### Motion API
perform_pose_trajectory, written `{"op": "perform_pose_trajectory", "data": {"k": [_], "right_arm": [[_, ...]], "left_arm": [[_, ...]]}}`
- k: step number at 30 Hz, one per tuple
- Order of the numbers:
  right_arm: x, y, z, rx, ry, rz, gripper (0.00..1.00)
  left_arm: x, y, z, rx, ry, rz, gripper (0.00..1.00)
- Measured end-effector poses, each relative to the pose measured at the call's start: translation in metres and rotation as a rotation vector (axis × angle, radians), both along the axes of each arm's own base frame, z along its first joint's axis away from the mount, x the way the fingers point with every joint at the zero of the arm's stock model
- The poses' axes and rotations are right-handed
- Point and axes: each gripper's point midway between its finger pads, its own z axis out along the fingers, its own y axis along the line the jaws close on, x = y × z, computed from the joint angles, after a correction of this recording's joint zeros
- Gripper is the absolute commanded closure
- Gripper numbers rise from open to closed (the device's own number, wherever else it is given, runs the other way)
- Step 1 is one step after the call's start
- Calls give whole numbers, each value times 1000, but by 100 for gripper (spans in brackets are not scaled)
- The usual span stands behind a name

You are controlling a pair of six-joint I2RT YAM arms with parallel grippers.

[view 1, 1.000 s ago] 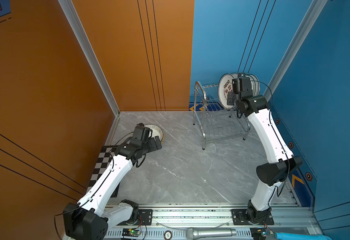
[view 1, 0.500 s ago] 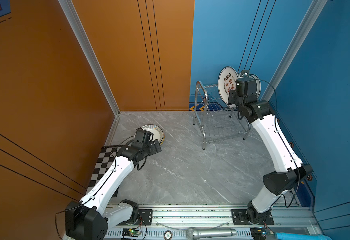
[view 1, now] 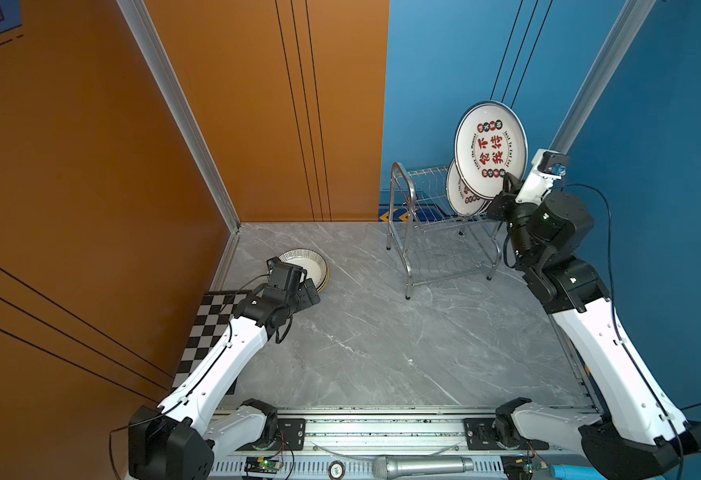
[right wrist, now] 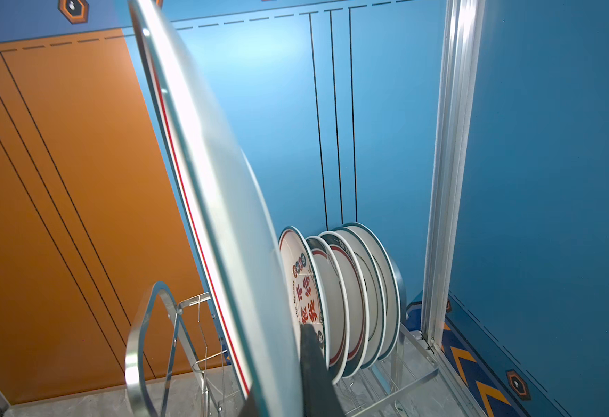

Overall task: Unload the plates from the dish rack
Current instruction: Pick up the plate from the dish rack, then place a plate at the center of the table.

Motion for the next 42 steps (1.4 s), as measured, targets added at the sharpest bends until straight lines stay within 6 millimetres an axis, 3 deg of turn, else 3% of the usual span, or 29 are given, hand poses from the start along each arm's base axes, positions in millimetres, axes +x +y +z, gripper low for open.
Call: {"op": "perform_pose_trajectory", "data": {"k": [5, 15, 20, 24, 33, 36, 42], "right_arm": [[-38, -13, -24, 60, -20, 19, 100], [-103, -39, -107, 178, 102, 20, 100], [-135, -56, -136, 237, 184, -14, 100], [-148, -59, -176, 281, 303, -27, 100], [-149, -19, -310, 447, 692, 66, 100], [-149, -2, -337, 521, 779, 119, 100], [-136, 41, -367, 667, 887, 263, 100]], "left_arm": [[0, 6, 2, 41, -14, 25, 2], [-3, 8, -16, 74, -7, 27, 2], [-3, 0, -28, 36, -20, 1, 2], [1, -11, -31, -14, -31, -38, 2], [5, -48, -46, -111, 13, -165, 2], [-1, -63, -52, -137, 35, -218, 2], [-14, -97, -52, -177, 46, -333, 2]]}}
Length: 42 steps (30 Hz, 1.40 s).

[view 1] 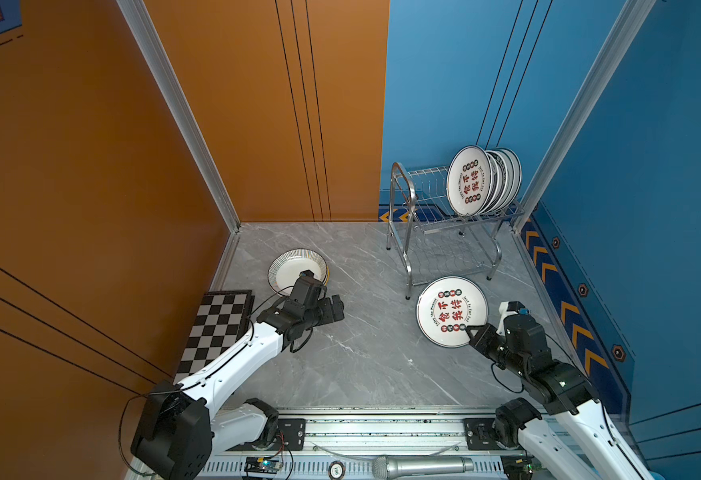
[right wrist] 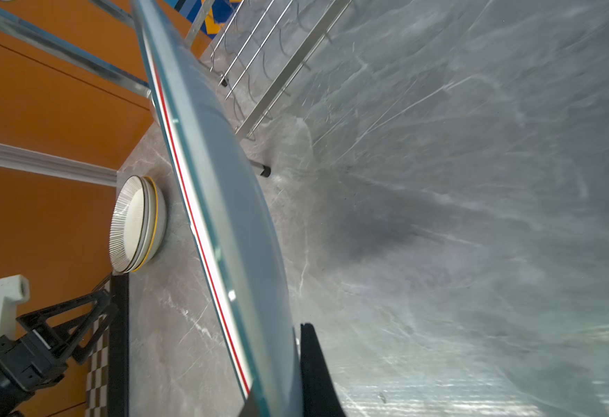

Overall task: Unload the plates from the dish rack
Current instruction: Place a plate at the center of the table.

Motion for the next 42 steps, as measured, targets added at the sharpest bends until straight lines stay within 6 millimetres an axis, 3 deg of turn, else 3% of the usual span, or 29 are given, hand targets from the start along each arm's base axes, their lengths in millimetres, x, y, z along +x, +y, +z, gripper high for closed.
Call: {"op": "perform_pose_trajectory", "data": {"k": [7, 17, 23, 30, 42], "right_arm": [[12, 49, -31, 148, 94, 121, 100], [27, 103, -24, 270, 63, 253, 100], [38, 118, -40, 285, 96, 256, 100], [38, 144, -48, 336, 114, 322, 100], [47, 174, -59, 443, 133, 369, 100]], "left_arm": [[-13, -31, -3, -90, 10, -89, 1], [-24, -61, -18, -198, 34, -160, 8], [-32, -58, -34, -214, 67, -142, 9], [-38, -59, -29, -265, 45, -149, 13], [-35, -58, -16, -306, 12, -137, 47]]}}
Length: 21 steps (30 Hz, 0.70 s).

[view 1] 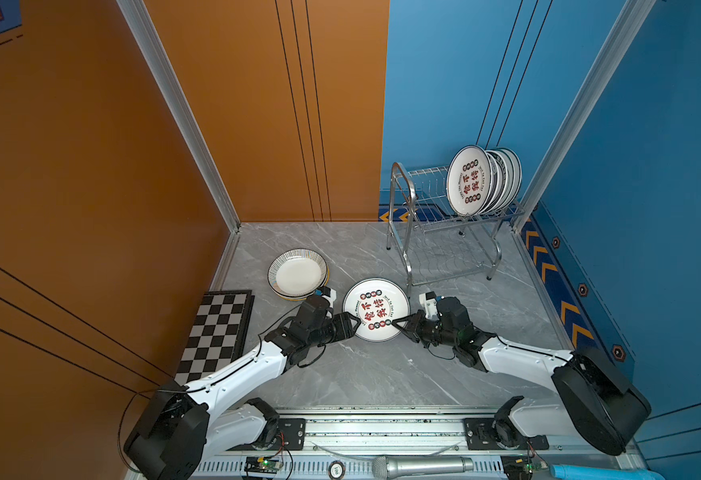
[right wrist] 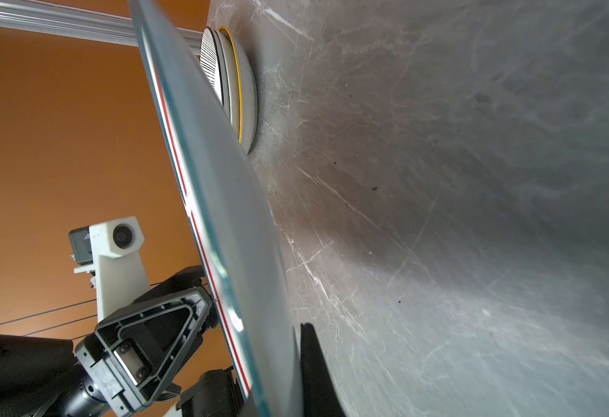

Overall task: Unload the plates from the dish rack
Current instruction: Place a plate at the center of the table.

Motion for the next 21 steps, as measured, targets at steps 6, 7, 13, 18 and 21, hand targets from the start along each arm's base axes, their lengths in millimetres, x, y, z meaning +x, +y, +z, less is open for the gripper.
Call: {"op": "perform_pose_trajectory", "data": {"k": [6, 7, 13, 18, 21], "right_arm": [[1, 10, -5, 29, 10, 15, 100], [0, 11, -5, 33, 13, 18, 100], [4, 16, -5, 61, 9, 16, 100], [6, 17, -8, 68, 13, 14, 92], [6, 18, -12, 64, 23, 15, 85]], "left_arm": [[1, 2, -2, -5, 5, 10, 56], [1, 3, -2, -4, 7, 11, 58], [3, 7, -5, 2, 13, 24, 71], [3, 8, -10, 8, 27, 29, 78], [6, 8, -7, -9, 21, 39, 85]]}}
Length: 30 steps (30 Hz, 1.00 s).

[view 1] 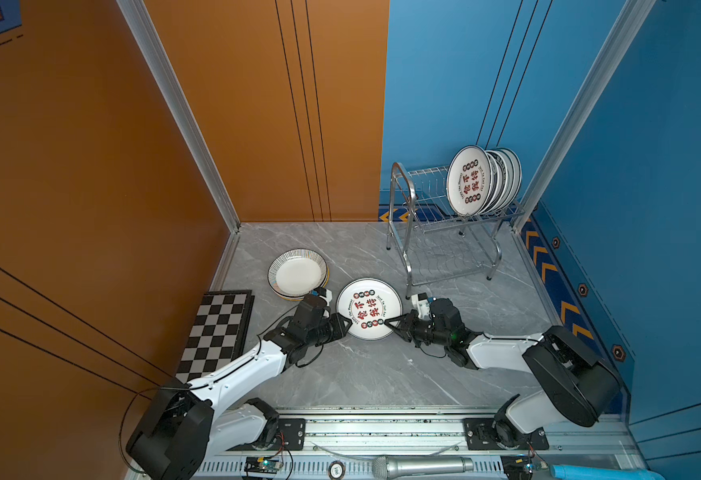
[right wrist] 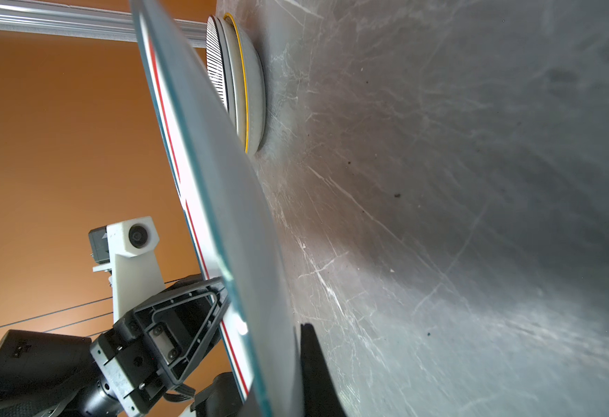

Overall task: Unload the plates from the dish rack
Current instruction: Place a plate at the center of the table.

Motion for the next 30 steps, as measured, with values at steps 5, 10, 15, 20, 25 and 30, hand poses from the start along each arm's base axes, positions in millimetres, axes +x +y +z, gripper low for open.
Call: {"op": "perform_pose_trajectory", "data": {"k": [5, 10, 15, 20, 25, 30], "right_arm": [[-1, -1, -9, -13, 22, 0, 78], [-2, 0, -9, -17, 22, 5, 58], [-3, -1, -11, -26, 19, 9, 45], [-3, -10, -14, -83, 9, -4, 36], [3, -34, 4, -216, -67, -62, 29], [9, -71, 34, -360, -166, -152, 22]], "left_arm": [[4, -4, 8, -29, -27, -2, 91], [4, -6, 9, -37, -28, -10, 96], [6, -3, 8, -39, -25, -5, 98], [4, 9, -2, -9, 16, 17, 99], [1, 32, -11, 20, 54, 71, 100], [2, 57, -12, 18, 64, 142, 100]]}}
